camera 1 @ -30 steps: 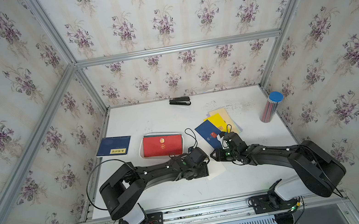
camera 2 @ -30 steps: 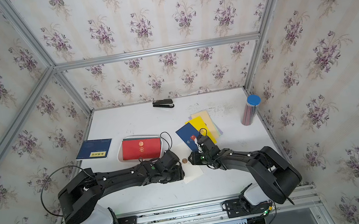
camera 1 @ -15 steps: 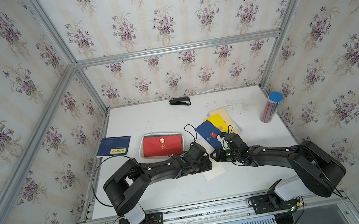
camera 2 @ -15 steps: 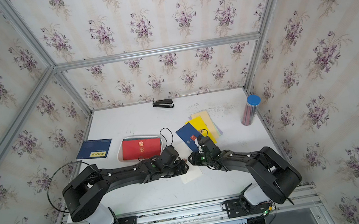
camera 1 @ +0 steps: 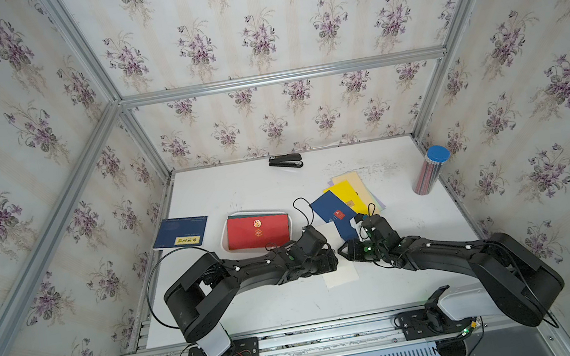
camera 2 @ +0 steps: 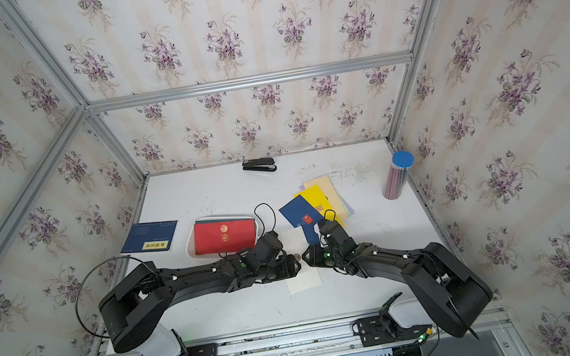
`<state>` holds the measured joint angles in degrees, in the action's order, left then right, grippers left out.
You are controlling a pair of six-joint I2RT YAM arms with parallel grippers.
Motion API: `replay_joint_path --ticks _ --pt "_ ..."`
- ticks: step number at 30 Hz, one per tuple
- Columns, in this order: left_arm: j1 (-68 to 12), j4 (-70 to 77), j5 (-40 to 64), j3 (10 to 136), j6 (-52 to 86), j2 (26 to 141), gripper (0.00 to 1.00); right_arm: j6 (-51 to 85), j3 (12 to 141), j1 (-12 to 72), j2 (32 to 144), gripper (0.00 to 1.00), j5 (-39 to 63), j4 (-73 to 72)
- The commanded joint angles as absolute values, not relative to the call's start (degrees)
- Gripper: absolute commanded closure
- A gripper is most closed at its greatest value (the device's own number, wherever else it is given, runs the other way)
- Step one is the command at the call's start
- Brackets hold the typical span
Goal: Put the sealed envelopes into the storage box
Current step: Pick up the envelope from the center of the board.
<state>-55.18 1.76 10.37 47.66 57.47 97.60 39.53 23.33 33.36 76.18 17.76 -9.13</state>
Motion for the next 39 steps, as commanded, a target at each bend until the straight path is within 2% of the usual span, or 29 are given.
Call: replay_joint_path --ticks 1,12,20,32,39 --pt "-55.28 2.81 12.39 46.63 58.0 98.79 0.28 41.69 23.53 33.58 73.75 0.51 24.62 -9.7" --pt "-55.27 3.76 12.04 44.97 57.99 97.93 0.28 45.39 20.96 33.23 68.34 0.52 27.66 -11.59" --pt "-55.28 5.13 12.39 44.01 57.83 97.55 0.28 45.7 19.57 32.98 70.13 0.61 28.04 -12.19" --pt "-55.28 4.72 12.24 43.15 57.83 97.27 0.28 43.24 20.22 31.64 69.51 0.58 22.89 -6.62" --pt "-55.27 4.92 12.28 43.07 57.83 97.6 0.28 42.66 20.03 28.15 69.52 0.58 19.77 -4.79"
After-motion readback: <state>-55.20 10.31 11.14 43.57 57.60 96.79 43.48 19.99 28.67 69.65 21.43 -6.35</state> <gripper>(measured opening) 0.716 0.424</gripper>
